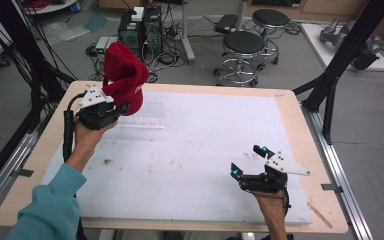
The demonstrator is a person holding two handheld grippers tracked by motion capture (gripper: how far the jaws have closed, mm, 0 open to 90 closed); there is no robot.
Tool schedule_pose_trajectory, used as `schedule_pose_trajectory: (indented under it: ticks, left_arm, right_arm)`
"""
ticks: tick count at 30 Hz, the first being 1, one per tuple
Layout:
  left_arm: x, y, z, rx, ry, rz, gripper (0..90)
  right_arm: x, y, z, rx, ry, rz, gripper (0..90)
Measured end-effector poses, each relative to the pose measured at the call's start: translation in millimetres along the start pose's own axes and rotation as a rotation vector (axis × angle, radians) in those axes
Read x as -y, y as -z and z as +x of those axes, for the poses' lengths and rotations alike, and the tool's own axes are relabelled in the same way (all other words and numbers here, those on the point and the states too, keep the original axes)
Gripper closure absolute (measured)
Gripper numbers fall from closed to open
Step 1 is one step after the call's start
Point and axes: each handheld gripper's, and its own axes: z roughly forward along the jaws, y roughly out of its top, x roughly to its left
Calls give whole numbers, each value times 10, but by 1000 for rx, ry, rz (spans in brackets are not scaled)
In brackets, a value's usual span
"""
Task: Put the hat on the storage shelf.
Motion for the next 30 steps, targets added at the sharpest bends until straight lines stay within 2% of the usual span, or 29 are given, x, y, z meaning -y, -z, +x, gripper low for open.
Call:
schedule_pose_trajectory:
  ticks: [4, 8, 11, 13, 17, 21, 24, 26, 29, 30]
  left_arm:
    - [44, -80, 23, -23, 1, -1, 850]
    - [114, -184, 38, -36, 31, -3, 850]
    - [153, -257, 35, -46, 30, 20, 850]
    - [174, -291, 26, -55, 32, 27, 850]
    - [207, -324, 30, -64, 30, 51, 850]
    - [237, -354, 28, -73, 28, 53, 850]
    - [257, -390, 19, -73, 26, 67, 850]
    - [276, -411, 9, -71, 23, 78, 850]
    - [294, -420, -8, -77, 25, 69, 850]
    - [295, -420, -9, -78, 22, 70, 850]
  right_arm:
    - [136, 34, -48, 13, -11, 0, 5]
    - [224, 41, -82, 28, -16, -7, 4]
    - [257, 46, -104, 60, -17, 6, 4]
    - [302, 58, -127, 61, -23, -20, 4]
    - [392, 70, -163, 76, -42, -27, 5]
    - [467, 78, -189, 95, -50, -32, 5]
    - [475, 99, -199, 107, -30, -72, 5]
    - [480, 103, -200, 104, -40, -77, 5]
    - [492, 124, -188, 110, -40, -97, 5]
    - [500, 132, -182, 114, -26, -110, 5]
